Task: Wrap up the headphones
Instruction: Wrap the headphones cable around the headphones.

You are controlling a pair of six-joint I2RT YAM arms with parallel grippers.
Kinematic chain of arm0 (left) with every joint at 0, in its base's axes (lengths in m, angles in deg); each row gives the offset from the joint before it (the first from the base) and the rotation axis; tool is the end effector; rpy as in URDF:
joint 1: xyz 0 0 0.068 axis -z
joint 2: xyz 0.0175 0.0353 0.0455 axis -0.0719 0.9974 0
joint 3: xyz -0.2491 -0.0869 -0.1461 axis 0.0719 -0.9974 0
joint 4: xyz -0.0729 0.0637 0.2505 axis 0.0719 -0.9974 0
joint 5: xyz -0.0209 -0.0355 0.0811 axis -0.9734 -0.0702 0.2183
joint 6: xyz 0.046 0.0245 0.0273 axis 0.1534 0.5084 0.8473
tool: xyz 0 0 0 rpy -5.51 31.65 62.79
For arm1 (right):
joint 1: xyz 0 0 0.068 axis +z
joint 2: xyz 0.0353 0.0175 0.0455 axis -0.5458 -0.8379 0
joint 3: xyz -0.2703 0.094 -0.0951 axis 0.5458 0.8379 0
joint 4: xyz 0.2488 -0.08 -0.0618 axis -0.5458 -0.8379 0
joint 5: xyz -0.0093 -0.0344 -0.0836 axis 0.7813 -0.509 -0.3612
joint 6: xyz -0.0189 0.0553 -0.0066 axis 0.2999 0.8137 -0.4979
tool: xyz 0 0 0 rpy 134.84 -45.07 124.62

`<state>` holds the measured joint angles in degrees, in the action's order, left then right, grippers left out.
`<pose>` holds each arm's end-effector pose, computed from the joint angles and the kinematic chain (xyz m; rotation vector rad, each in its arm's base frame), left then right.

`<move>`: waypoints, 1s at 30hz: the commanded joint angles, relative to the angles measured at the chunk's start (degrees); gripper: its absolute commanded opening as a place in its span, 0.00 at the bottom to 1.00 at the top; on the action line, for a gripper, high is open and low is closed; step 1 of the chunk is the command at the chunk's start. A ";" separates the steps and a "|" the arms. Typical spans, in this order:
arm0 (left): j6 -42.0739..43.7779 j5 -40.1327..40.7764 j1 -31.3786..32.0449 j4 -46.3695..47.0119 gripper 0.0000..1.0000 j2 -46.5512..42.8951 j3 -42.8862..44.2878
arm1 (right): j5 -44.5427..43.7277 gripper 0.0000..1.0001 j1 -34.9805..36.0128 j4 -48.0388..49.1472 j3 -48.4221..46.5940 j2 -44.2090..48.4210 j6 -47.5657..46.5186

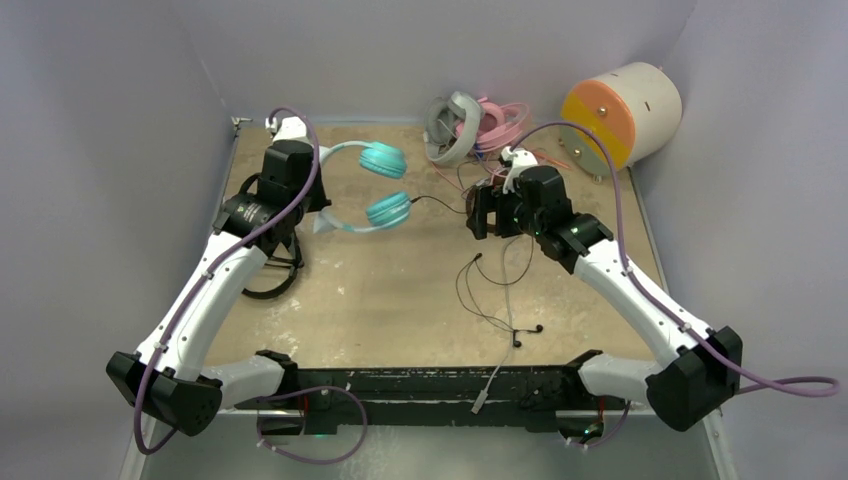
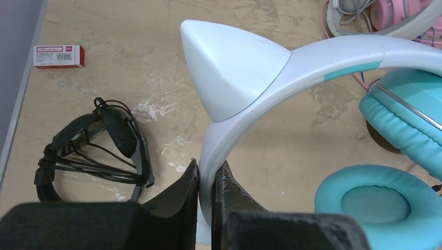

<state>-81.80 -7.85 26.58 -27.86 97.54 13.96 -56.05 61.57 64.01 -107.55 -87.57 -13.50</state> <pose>0.2316 -0.0785 0.4173 -0.2618 2.1018 -0.0766 0.2411 0.1323 0.3617 -0.2342 2.0721 0.5165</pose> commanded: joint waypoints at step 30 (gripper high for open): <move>1.64 -4.38 -0.05 2.69 0.00 0.24 4.52 | 6.22 0.90 0.03 12.96 -2.36 -21.20 -37.37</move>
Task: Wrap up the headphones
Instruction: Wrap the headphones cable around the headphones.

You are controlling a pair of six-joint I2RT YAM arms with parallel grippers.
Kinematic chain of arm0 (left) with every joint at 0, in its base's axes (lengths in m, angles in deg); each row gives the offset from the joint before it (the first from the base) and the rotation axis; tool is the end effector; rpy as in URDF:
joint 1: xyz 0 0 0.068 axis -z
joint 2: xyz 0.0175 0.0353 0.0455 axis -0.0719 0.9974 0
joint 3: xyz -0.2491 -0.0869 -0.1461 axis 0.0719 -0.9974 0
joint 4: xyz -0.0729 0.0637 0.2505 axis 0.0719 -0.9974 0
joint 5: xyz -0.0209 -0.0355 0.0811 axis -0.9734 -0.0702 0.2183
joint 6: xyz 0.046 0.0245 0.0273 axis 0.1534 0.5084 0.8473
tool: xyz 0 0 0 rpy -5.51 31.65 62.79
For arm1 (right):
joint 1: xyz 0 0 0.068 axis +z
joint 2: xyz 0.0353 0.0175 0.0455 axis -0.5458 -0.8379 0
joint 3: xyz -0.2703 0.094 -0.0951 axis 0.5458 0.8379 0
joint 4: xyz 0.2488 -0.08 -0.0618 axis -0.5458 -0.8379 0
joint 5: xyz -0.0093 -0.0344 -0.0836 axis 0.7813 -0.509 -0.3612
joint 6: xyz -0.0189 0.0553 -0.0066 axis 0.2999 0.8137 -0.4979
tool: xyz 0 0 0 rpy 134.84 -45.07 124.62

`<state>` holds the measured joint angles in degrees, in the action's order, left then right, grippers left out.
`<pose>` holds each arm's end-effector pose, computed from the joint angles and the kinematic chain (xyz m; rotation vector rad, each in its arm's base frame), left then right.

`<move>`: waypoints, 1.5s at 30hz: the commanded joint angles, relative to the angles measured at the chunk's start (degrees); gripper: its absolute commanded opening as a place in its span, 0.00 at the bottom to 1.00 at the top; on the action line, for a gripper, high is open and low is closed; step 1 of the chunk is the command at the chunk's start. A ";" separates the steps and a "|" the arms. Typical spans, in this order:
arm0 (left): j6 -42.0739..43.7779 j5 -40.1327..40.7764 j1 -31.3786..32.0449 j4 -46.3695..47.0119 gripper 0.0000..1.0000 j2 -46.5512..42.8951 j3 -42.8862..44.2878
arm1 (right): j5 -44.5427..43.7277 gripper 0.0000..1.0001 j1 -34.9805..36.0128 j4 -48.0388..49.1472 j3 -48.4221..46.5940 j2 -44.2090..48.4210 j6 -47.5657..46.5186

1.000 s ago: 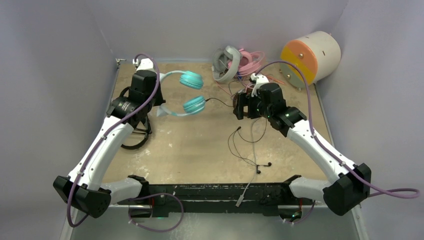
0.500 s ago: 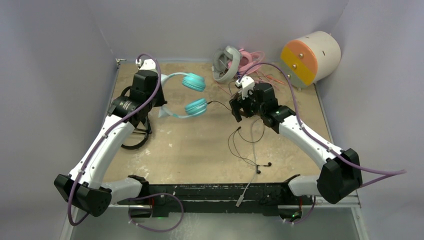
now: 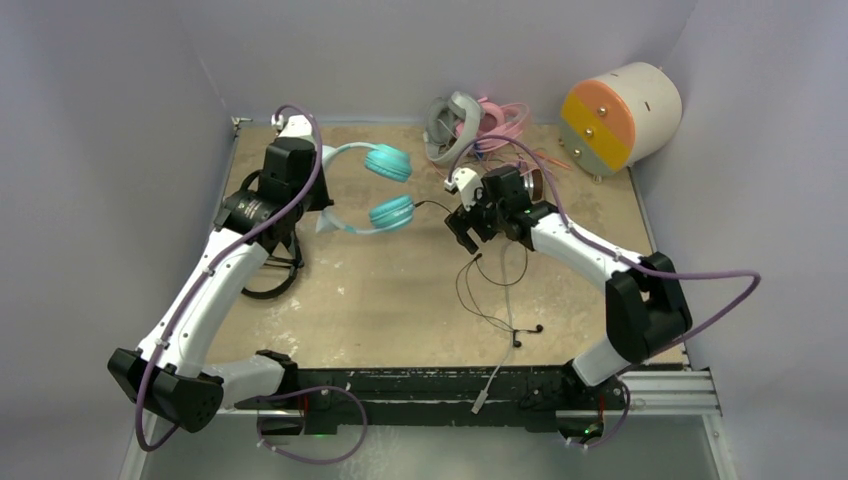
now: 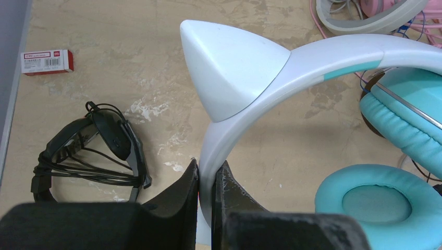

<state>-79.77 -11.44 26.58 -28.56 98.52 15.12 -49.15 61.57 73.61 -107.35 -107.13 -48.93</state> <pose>0.2348 -0.0825 0.4185 -0.1888 2.1336 -0.1151 0.3095 0.1752 0.2756 -0.9682 2.0048 0.2591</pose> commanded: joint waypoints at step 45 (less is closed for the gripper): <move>5.13 -1.52 14.19 -1.95 0.00 17.00 10.04 | -27.71 0.04 20.86 3.06 -5.76 18.90 -0.83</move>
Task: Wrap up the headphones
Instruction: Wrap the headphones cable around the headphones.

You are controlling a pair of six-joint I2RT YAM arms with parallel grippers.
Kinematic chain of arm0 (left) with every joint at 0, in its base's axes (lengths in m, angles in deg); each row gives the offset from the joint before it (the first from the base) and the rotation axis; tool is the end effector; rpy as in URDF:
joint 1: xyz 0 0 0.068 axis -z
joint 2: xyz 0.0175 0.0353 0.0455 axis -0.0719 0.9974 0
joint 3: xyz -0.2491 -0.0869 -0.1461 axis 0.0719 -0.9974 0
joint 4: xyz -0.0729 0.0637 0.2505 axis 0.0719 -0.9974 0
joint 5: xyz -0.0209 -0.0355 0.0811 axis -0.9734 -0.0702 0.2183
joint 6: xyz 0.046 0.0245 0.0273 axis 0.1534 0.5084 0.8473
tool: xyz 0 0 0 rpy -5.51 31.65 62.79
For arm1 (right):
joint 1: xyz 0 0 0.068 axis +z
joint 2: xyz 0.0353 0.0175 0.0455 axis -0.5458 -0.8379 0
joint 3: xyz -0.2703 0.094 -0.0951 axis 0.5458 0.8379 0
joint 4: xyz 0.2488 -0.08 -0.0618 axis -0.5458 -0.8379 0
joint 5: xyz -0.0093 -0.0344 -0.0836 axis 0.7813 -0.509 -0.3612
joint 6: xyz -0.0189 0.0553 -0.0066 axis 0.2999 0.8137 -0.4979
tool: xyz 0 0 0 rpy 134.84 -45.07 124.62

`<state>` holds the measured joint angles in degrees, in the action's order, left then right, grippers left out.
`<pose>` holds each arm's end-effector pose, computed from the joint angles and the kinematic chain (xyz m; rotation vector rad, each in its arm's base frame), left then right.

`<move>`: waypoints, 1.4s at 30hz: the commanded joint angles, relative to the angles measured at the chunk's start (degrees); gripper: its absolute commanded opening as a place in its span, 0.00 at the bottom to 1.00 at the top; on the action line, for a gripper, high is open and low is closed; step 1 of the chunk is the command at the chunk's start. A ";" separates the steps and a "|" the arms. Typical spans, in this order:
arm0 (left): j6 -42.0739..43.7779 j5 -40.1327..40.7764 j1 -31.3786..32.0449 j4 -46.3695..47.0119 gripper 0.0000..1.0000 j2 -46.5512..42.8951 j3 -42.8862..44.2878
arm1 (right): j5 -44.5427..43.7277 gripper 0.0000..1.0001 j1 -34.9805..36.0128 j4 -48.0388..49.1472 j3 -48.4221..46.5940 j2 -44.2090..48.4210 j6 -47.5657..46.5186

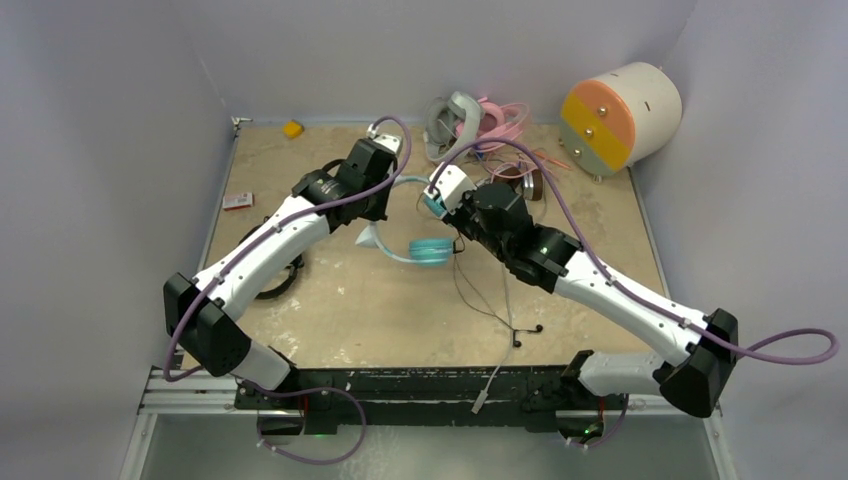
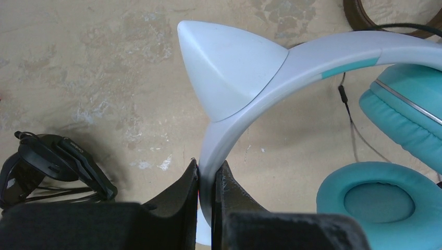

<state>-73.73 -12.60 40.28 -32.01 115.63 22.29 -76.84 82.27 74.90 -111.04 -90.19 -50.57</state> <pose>0.2734 -0.1842 0.3745 0.2605 2.3471 -0.0864 0.2024 0.2131 0.3931 -0.8432 1.6186 0.0468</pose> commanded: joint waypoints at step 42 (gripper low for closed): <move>-5.24 -16.84 1.14 4.89 0.00 -8.24 -6.44 | 7.90 0.36 -1.17 -2.21 -12.18 -5.88 11.25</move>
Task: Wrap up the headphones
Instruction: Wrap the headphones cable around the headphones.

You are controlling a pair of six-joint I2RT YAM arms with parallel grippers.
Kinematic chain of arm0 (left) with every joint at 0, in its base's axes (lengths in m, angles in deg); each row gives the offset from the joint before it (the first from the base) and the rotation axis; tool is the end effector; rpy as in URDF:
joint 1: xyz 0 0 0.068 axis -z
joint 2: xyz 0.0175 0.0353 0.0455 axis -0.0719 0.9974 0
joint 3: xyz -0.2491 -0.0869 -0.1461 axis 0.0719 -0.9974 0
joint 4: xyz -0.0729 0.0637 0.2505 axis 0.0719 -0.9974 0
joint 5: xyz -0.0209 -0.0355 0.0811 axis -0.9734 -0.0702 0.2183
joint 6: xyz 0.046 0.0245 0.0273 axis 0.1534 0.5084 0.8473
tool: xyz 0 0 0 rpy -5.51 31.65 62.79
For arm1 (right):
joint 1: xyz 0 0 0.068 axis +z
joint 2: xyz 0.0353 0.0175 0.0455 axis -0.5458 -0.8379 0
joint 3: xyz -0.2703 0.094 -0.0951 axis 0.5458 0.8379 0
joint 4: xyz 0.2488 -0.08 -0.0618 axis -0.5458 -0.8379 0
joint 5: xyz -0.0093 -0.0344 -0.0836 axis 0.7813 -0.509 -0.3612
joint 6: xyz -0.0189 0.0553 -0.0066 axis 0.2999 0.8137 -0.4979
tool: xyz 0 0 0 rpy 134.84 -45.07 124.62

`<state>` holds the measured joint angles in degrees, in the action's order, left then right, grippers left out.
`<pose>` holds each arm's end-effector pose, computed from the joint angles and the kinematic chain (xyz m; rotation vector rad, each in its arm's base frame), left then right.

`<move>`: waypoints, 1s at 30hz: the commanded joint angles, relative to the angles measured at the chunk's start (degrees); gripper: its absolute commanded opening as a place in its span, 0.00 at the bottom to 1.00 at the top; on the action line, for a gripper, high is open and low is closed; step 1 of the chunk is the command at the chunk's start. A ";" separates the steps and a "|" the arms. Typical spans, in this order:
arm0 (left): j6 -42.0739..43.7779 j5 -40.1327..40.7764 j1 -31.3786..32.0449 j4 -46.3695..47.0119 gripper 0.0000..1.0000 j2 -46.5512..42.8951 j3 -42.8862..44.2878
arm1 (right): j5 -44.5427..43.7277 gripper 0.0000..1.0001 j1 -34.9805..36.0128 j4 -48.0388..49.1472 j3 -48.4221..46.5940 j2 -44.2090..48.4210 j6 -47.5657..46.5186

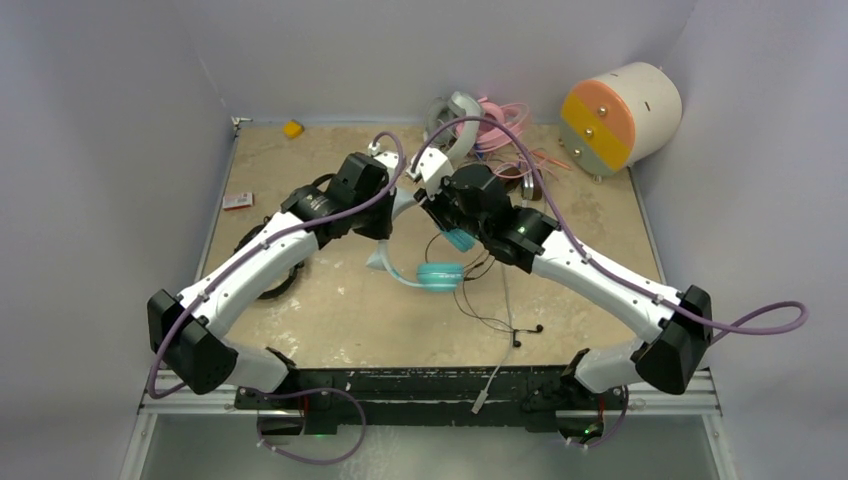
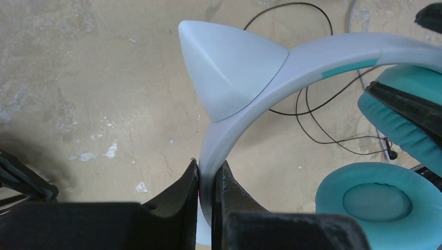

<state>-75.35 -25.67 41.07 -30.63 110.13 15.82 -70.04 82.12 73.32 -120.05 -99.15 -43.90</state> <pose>0.2448 -0.1803 0.3660 0.3568 2.4037 -0.3624 0.2287 0.2496 0.4013 -0.8425 1.6647 0.2259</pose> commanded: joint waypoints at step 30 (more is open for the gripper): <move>-4.63 -2.54 -16.42 -2.05 0.00 -13.64 0.41 | 14.69 0.84 -19.42 25.97 49.40 34.36 28.16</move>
<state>-78.34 -29.36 25.12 -33.74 99.18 11.84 -55.07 62.95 84.38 -76.27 -68.75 -19.73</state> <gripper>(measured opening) 0.060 0.809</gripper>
